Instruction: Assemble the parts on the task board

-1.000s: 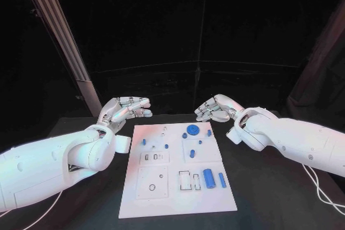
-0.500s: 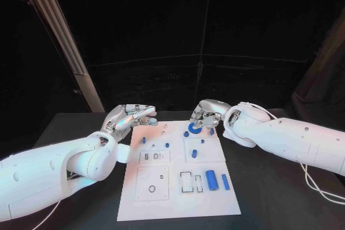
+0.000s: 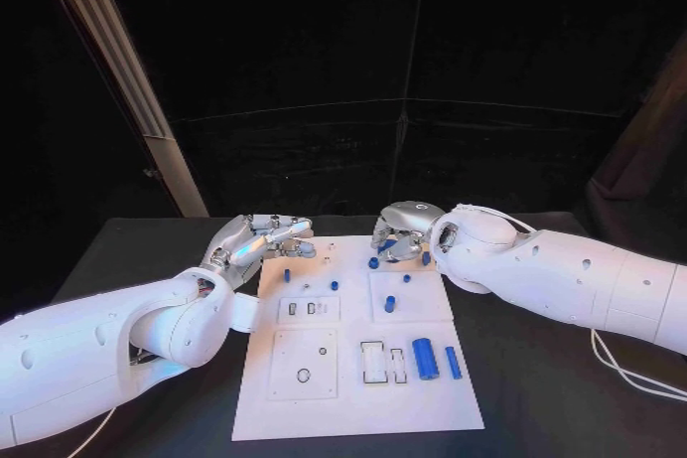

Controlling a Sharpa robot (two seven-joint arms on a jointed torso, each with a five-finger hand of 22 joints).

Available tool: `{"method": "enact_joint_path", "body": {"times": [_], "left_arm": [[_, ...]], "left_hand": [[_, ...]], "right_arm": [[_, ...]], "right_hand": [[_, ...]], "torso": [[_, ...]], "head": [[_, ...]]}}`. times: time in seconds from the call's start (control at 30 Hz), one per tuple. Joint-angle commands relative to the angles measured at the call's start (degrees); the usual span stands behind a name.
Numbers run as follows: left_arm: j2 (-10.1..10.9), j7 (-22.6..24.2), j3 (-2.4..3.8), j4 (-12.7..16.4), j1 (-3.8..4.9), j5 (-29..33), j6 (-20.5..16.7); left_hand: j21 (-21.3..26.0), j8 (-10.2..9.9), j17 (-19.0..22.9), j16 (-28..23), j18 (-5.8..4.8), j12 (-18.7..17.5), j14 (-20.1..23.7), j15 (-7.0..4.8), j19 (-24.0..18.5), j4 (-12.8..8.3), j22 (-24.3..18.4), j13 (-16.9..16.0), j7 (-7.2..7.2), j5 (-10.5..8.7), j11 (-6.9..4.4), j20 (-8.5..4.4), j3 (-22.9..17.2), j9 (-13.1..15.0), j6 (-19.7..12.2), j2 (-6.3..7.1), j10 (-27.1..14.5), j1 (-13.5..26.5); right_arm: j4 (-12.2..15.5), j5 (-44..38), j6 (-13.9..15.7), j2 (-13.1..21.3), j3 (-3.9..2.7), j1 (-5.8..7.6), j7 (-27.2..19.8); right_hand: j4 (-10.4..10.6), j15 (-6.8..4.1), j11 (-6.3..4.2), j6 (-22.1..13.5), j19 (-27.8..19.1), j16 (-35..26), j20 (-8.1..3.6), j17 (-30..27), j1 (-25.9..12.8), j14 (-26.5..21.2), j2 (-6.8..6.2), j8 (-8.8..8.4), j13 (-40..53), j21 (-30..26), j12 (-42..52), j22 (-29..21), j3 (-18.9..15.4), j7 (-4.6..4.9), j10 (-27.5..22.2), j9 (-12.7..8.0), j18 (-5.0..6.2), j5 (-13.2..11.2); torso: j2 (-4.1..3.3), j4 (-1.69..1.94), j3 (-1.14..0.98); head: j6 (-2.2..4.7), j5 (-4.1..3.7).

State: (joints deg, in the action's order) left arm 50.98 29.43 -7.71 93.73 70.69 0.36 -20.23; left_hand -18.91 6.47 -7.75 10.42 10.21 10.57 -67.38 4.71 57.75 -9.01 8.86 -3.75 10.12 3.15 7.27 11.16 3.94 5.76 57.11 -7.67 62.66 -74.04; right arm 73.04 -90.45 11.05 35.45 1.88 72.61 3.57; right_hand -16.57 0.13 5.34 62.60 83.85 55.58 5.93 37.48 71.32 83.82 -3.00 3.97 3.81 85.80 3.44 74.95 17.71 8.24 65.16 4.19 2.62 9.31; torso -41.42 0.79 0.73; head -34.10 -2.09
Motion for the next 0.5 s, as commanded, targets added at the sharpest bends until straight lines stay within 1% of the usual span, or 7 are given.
{"method": "enact_joint_path", "body": {"times": [0.03, 0.13, 0.37, 0.43, 0.5], "left_arm": [[0.24, -0.25, 0.03, 0.41, 0.07, -0.55, 1.18], [0.31, -0.30, 0.02, 0.51, 0.07, -0.57, 1.25], [0.45, -0.41, 0.02, 0.60, 0.08, -0.58, 1.29], [0.48, -0.42, 0.02, 0.64, 0.08, -0.58, 1.29], [0.51, -0.45, 0.02, 0.66, 0.08, -0.58, 1.29]], "left_hand": [[0.13, -0.17, -0.05, -0.37, 0.10, -0.38, 0.14, 0.34, -0.37, -0.14, -0.08, 0.05, 0.19, 0.13, 0.18, -0.09, 0.11, -0.07, 0.24, 0.31, 0.22, 0.16], [0.13, -0.17, -0.05, -0.37, 0.10, -0.38, 0.14, 0.34, -0.37, -0.14, -0.08, 0.05, 0.19, 0.13, 0.18, -0.09, 0.11, -0.07, 0.24, 0.31, 0.22, 0.16], [0.15, -0.29, -0.08, -0.49, 0.10, -0.49, 0.18, 0.37, -0.44, -0.19, -0.11, 0.05, 0.22, 0.13, 0.21, -0.06, 0.18, -0.09, 0.19, 0.36, 0.20, 0.25], [0.15, -0.29, -0.08, -0.49, 0.10, -0.49, 0.18, 0.37, -0.44, -0.19, -0.11, 0.05, 0.22, 0.13, 0.21, -0.06, 0.18, -0.09, 0.19, 0.36, 0.20, 0.25], [0.15, -0.29, -0.08, -0.49, 0.10, -0.49, 0.18, 0.37, -0.44, -0.19, -0.11, 0.05, 0.22, 0.13, 0.21, -0.06, 0.18, -0.09, 0.19, 0.36, 0.20, 0.25]], "right_arm": [[0.07, -2.36, -2.05, -0.27, -0.04, 0.22, 0.98], [-0.10, -2.41, -2.41, -0.59, -0.05, 0.28, 0.97], [-0.45, -2.56, -3.59, -1.21, -0.04, 0.33, 0.98], [-0.65, -2.66, -3.94, -1.45, -0.04, 0.34, 0.97], [-0.78, -2.77, -4.31, -1.61, -0.04, 0.35, 1.00]], "right_hand": [[0.04, 0.46, 0.15, -0.52, 0.75, 0.68, 0.48, 0.22, -0.14, 0.81, -0.33, -0.43, 0.03, 0.39, -0.05, 5.39, 0.52, 0.30, -0.74, -0.12, -0.57, 0.26], [0.05, 0.51, 0.19, -0.93, 0.76, 1.05, 0.55, 0.34, -0.03, 0.67, -0.36, -0.48, 0.05, 0.44, -0.04, 5.48, 0.62, 0.29, -1.04, -0.19, -0.58, 0.24], [0.07, 0.65, 0.32, -2.00, 0.58, 1.78, 0.70, 0.34, 0.20, 0.32, -0.56, -0.49, 0.03, 0.41, -0.06, 5.30, 0.65, 0.12, -2.05, -0.32, -0.52, 0.10], [0.08, 0.69, 0.38, -2.37, 0.49, 1.93, 0.76, 0.24, 0.26, 0.20, -0.61, -0.51, 0.02, 0.37, -0.05, 5.18, 0.61, 0.07, -2.34, -0.35, -0.49, -0.02], [0.08, 0.70, 0.40, -2.48, 0.48, 1.98, 0.77, 0.22, 0.29, 0.16, -0.61, -0.51, 0.03, 0.38, -0.04, 5.18, 0.61, 0.04, -2.40, -0.36, -0.49, -0.04]], "torso": [[-0.60, 0.15, 0.15], [-0.77, 0.19, 0.16], [-1.04, 0.24, 0.21], [-1.04, 0.26, 0.21], [-1.16, 0.32, 0.19]], "head": [[0.11, -0.04], [-0.08, -0.05], [-0.10, -0.05], [-0.27, -0.03], [-0.29, -0.01]]}}
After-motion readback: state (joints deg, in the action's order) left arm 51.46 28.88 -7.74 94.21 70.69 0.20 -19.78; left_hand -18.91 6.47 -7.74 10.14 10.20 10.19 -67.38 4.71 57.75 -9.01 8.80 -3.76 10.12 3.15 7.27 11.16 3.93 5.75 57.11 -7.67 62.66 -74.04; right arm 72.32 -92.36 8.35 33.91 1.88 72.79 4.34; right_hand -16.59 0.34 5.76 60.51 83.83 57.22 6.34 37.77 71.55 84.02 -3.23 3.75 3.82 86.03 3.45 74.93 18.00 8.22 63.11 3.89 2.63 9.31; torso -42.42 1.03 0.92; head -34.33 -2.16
